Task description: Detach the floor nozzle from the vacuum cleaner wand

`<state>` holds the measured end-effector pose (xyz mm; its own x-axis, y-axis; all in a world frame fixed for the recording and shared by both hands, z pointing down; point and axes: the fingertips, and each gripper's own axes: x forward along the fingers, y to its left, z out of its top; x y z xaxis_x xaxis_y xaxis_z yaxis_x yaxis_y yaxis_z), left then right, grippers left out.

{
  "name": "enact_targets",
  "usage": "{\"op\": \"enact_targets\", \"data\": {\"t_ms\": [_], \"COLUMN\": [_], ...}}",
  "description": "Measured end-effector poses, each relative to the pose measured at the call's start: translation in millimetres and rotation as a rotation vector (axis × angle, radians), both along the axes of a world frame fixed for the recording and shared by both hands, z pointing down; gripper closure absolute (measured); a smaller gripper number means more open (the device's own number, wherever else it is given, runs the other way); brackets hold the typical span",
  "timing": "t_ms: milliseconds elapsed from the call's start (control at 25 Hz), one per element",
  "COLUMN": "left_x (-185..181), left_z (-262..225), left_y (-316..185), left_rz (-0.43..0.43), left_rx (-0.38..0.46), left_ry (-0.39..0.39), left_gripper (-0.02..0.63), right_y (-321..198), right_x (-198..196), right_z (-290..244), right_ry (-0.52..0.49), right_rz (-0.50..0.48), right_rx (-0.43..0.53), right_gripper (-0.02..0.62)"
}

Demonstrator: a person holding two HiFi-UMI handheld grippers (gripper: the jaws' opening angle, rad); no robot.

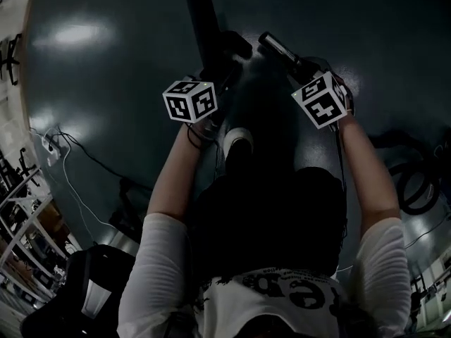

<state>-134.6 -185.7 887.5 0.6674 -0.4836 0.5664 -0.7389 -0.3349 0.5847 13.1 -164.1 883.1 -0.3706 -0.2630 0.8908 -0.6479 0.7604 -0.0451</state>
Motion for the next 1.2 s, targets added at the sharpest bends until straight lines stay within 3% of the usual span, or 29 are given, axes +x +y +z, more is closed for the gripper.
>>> {"op": "enact_targets", "data": {"t_ms": [240, 520, 680, 800, 840, 1000, 1120, 1200], "left_x": [-3.2, 5.6, 6.5, -0.9, -5.3, -23.5, -36.9, -48.8], "left_z": [94.4, 146.9, 150.7, 149.0, 147.4, 142.3, 138.8, 125.6], "left_y": [41.3, 58.5, 62.5, 58.6, 57.5, 55.6, 61.4, 59.2], "left_rz": [-0.041, 0.012, -0.016, -0.075, -0.103, -0.141, -0.121, -0.147], "left_rx": [-0.131, -0.228, -0.297, -0.317, -0.314, -0.263, -0.234, -0.161], "left_ry": [0.006, -0.063, -0.005, 0.000, -0.005, -0.092, -0.197, -0.272], "left_gripper": [0.488, 0.486, 0.483, 0.483, 0.468, 0.258, 0.182, 0.166], "right_y": [59.7, 77.1, 79.9, 81.8, 82.5, 78.9, 67.2, 52.7], "right_x": [15.8, 8.5, 6.4, 7.3, 8.2, 19.2, 23.2, 26.1], "right_z": [112.4, 150.3, 158.4, 161.2, 161.0, 146.1, 121.0, 99.4], "right_ry": [0.076, 0.104, 0.095, 0.024, -0.005, -0.057, -0.118, -0.168], "right_rz": [-0.007, -0.066, -0.060, -0.003, 0.013, 0.019, 0.060, 0.132], "right_rx": [-0.199, -0.224, -0.224, -0.239, -0.242, -0.184, -0.129, -0.085], "right_gripper": [0.413, 0.413, 0.413, 0.413, 0.413, 0.411, 0.411, 0.411]}}
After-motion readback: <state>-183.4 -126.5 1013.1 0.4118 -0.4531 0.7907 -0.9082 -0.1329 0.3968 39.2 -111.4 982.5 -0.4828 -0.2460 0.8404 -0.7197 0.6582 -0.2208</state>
